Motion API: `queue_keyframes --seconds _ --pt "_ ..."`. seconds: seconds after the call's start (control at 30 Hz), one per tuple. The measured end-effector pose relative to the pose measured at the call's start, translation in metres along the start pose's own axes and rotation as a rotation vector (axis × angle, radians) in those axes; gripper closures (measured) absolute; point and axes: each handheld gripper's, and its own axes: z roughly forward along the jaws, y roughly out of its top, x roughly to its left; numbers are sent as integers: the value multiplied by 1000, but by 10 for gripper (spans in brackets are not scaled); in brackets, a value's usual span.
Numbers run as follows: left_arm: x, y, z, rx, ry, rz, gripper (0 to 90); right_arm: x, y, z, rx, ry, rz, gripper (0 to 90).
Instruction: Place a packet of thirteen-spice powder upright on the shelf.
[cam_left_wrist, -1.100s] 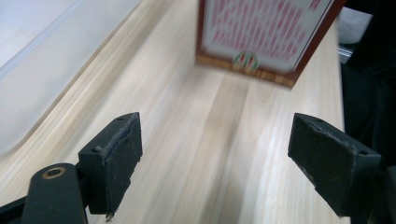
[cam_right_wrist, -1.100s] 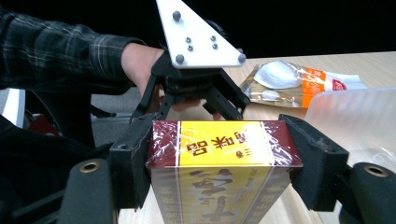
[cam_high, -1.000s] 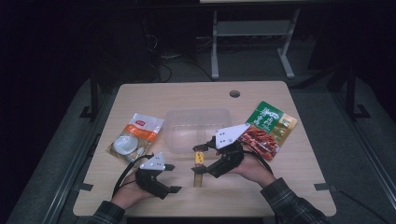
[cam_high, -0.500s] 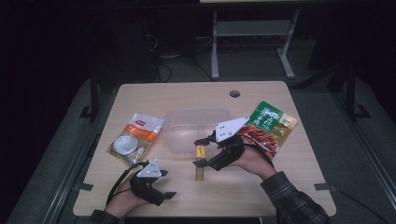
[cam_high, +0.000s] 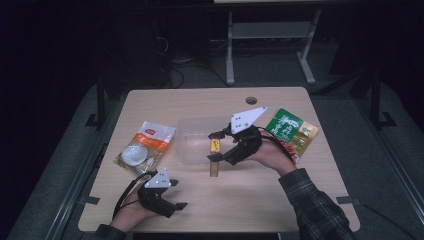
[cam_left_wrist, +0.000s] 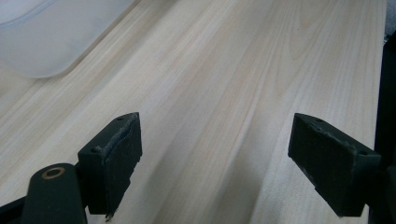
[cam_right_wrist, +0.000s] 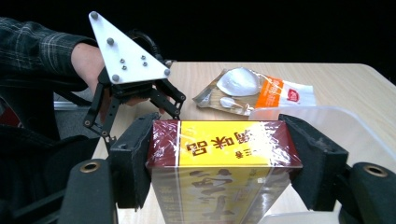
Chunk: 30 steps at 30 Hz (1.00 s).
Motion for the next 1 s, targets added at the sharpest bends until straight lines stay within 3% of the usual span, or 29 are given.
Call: queue_keyframes --seconds 0.43,0.5,0.53,1.0 --pt "1 -1 2 1 -8 -14 170 -28 14 1 30 5 -17 318" --pt "1 0 3 -3 -10 -21 170 -33 16 0 37 5 -37 318" --pt "1 -1 3 1 -8 -21 170 -34 16 0 21 5 -23 318" --pt "2 -1 4 0 -13 -23 170 -69 16 1 70 -3 -23 319"
